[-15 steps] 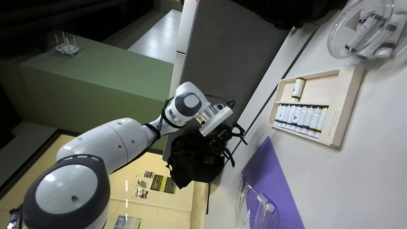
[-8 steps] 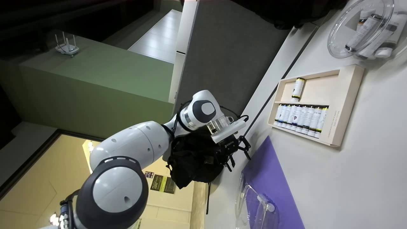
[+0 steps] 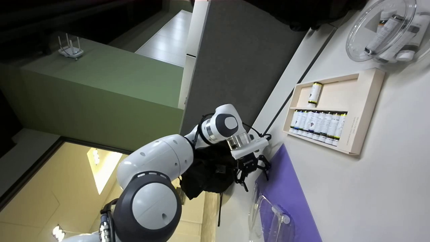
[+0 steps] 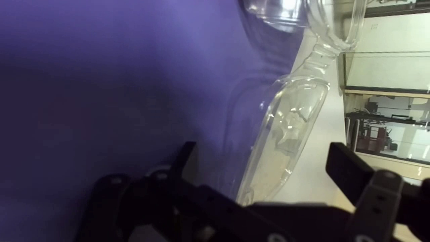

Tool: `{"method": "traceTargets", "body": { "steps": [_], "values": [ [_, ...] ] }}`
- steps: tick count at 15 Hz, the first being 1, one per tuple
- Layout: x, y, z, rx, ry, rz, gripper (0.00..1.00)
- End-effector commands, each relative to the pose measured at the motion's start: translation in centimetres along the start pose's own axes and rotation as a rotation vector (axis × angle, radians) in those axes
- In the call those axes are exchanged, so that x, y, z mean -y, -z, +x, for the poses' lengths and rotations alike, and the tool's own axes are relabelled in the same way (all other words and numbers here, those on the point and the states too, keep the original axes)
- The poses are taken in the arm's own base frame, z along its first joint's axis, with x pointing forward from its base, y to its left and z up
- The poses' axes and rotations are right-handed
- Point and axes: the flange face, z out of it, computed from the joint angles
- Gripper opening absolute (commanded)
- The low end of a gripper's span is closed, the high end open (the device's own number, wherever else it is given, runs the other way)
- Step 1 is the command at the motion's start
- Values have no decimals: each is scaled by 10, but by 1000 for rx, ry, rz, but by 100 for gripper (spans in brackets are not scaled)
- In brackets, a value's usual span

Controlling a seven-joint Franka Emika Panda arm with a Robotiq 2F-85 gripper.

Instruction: Close the lid on the clear container

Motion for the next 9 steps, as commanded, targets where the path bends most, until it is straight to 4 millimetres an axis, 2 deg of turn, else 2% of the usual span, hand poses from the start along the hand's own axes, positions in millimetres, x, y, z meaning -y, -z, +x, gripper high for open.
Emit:
{"method": "traceTargets", "body": {
  "steps": [1,6,9],
  "values": [
    [1,-4,8,-13,-5,62,100],
    [4,-10,14,-55,8,139,100],
    [6,-3,16,-104,20,160,100]
  ]
}}
